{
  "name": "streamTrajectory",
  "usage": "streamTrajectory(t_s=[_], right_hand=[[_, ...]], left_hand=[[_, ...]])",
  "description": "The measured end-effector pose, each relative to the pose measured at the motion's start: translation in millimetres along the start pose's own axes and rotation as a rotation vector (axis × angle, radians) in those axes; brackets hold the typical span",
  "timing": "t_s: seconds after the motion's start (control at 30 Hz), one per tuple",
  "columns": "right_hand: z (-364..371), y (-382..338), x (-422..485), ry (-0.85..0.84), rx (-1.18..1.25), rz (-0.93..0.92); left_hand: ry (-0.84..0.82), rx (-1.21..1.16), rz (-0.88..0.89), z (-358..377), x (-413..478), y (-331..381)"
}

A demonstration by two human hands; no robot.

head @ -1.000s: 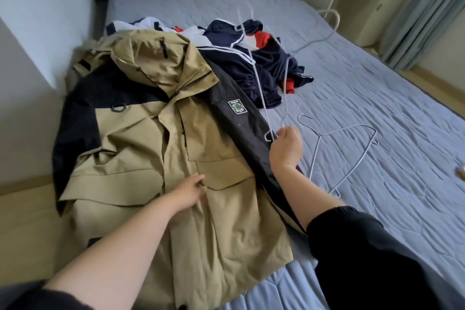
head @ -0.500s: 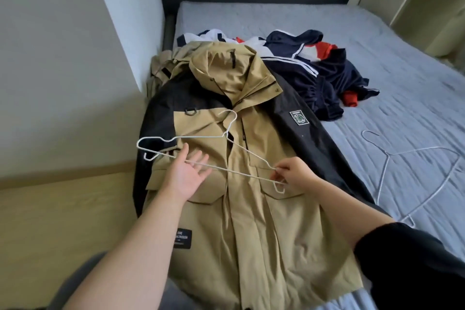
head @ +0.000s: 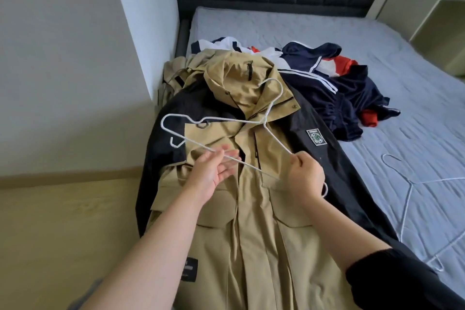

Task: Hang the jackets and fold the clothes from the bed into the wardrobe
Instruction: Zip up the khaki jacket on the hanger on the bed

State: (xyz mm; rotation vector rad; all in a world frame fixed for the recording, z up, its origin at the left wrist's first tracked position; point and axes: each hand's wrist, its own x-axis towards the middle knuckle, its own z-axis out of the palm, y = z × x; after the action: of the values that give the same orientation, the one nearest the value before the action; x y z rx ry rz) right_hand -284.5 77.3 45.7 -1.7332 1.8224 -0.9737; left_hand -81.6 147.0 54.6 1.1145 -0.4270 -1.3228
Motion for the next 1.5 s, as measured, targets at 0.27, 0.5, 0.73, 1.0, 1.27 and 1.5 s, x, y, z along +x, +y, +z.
streamTrajectory(t_s=[0.27, 0.5, 0.73, 1.0, 1.27, 1.5], right_hand=[[20, -32, 52, 0.122, 0.188, 0.279], [14, -30, 66, 0.143, 0.138, 0.301], [-8, -32, 75, 0.184, 0.15, 0.367], [-39, -31, 77, 0.173, 0.073, 0.17], [-75, -46, 59, 0.297, -0.001, 0.027], [-91, -46, 38, 0.246, -0.146, -0.059]], left_hand=[[0.145, 0.359, 0.087, 39, 75, 66], [0.138, 0.765, 0.019, 60, 125, 102], [0.35, 0.717, -0.095, 62, 131, 112], [0.509, 0.353, 0.098, 33, 96, 160], [0.523, 0.286, 0.063, 23, 49, 212], [0.433, 0.285, 0.171, 50, 7, 221]])
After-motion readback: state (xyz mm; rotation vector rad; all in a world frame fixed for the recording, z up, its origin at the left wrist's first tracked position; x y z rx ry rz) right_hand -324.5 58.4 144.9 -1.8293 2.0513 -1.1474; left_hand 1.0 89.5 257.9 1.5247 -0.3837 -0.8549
